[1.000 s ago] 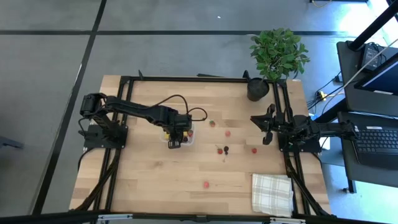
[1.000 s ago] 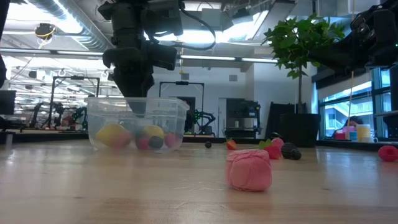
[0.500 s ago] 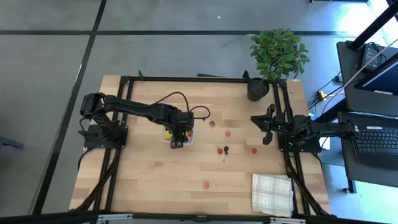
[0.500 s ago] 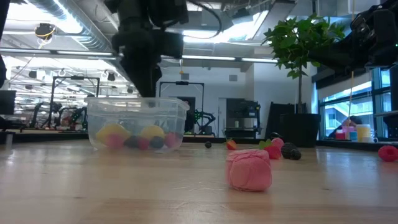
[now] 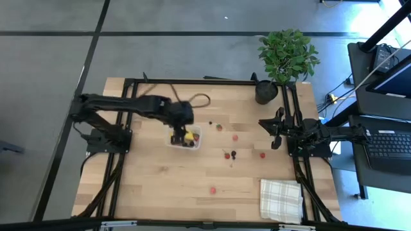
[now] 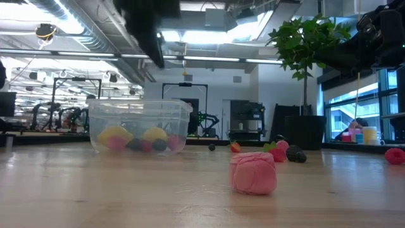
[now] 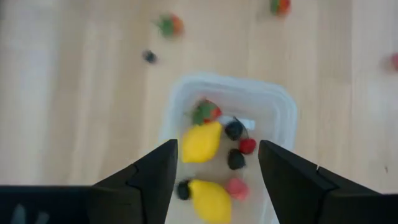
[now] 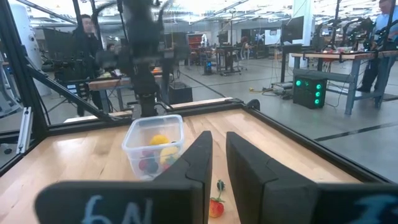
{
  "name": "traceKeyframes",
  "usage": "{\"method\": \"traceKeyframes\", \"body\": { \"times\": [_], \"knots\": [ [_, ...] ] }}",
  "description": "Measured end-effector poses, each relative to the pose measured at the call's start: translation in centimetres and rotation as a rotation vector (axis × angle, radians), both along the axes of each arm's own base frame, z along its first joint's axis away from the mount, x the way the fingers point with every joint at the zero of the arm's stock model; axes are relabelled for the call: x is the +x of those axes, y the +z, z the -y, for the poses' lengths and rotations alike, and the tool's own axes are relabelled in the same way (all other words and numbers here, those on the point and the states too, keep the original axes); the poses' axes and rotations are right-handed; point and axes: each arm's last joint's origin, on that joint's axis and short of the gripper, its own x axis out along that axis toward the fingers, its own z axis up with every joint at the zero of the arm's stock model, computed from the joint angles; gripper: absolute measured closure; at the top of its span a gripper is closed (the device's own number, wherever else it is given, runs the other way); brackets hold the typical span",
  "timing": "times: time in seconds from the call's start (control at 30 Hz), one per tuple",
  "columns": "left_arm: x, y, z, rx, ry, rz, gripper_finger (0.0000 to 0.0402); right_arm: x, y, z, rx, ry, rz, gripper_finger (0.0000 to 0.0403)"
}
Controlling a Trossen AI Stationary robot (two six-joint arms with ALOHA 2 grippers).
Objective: Pick and placing Produce into tupperware
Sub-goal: Adjust the transparent bin
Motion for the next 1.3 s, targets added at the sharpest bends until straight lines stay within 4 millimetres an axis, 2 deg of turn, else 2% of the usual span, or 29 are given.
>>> {"method": "traceKeyframes", "body": {
  "times": [0.2, 0.33, 0.43, 0.63, 0.83, 1.17, 1.3],
  "knots": [
    [-3.5, 4.2, -0.1, 0.088, 0.052, 0.163, 0.0184, 0.0, 0.0, 0.0, -0.001, 0.000, 0.001, 0.0352],
    [-5.9, 4.6, 0.1, 0.096, 0.070, 0.232, 0.0184, 0.0, 0.0, 0.0, -0.002, -0.001, 0.000, 0.0352],
    [-7.8, 3.3, 0.3, 0.063, 0.125, 0.255, 0.0184, 0.0, 0.0, 0.0, -0.003, -0.001, 0.000, 0.0352],
    [-11.3, -0.9, 0.4, 0.010, 0.237, 0.256, 0.0184, 0.0, 0.0, 0.0, -0.006, -0.001, -0.001, 0.0352],
    [-14.0, -4.0, 0.6, -0.056, 0.335, 0.253, 0.0184, 0.0, 0.0, 0.0, -0.004, -0.001, 0.000, 0.0352],
    [-15.2, -9.3, 0.7, -0.091, 0.440, 0.102, 0.0184, 0.0, 0.0, 0.0, -0.004, -0.001, 0.000, 0.0352],
    [-15.0, -10.7, 0.9, -0.054, 0.387, 0.025, 0.0184, 0.0, 0.0, 0.0, -0.004, -0.001, 0.000, 0.0352]
  ]
}}
